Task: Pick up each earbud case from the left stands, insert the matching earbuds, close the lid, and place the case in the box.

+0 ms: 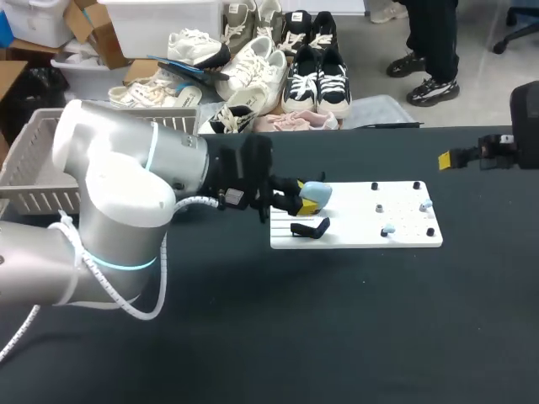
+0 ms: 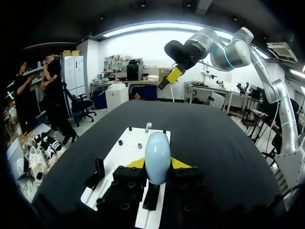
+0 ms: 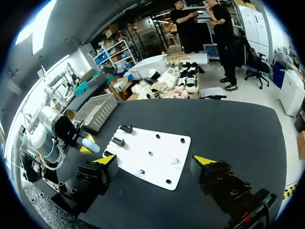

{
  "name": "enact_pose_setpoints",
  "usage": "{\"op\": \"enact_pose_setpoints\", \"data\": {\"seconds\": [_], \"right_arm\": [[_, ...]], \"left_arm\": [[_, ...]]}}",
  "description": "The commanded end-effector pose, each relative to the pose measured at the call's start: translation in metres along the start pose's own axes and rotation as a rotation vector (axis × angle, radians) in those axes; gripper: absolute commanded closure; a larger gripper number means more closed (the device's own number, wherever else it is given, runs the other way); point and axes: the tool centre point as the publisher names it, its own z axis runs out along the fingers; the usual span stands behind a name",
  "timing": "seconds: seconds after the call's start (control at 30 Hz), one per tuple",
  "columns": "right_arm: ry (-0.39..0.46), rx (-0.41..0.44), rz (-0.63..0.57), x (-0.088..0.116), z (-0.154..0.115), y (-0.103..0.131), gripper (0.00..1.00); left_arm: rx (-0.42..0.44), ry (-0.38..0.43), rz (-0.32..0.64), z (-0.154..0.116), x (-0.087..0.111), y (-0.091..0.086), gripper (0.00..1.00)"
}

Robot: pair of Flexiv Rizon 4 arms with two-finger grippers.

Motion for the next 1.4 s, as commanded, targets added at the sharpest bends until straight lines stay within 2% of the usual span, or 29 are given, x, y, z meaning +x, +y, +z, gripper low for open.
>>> {"op": "enact_pose_setpoints", "data": {"seconds": [0.03,0.3,0.67,0.97,1.4], "right_arm": [[0.021,-0.044,-0.025,-0.003,0.009,0.009,0.00],[0.042,-0.099,-0.071,0.005,0.025,0.038,0.00],[0.116,-0.159,-0.162,0.015,0.050,0.080,0.00],[0.132,-0.185,-0.172,0.021,0.058,0.088,0.00],[0.145,-0.191,-0.184,0.019,0.063,0.087,0.00]], "left_arm": [[-0.027,0.022,-0.001,0.007,-0.008,0.002,1.00],[-0.075,0.017,-0.010,0.014,-0.028,0.009,1.00],[-0.069,0.042,0.003,0.033,-0.045,0.013,1.00],[-0.061,0.053,0.007,0.042,-0.050,0.012,1.00],[-0.025,0.044,0.006,0.042,-0.050,-0.005,1.00]]}}
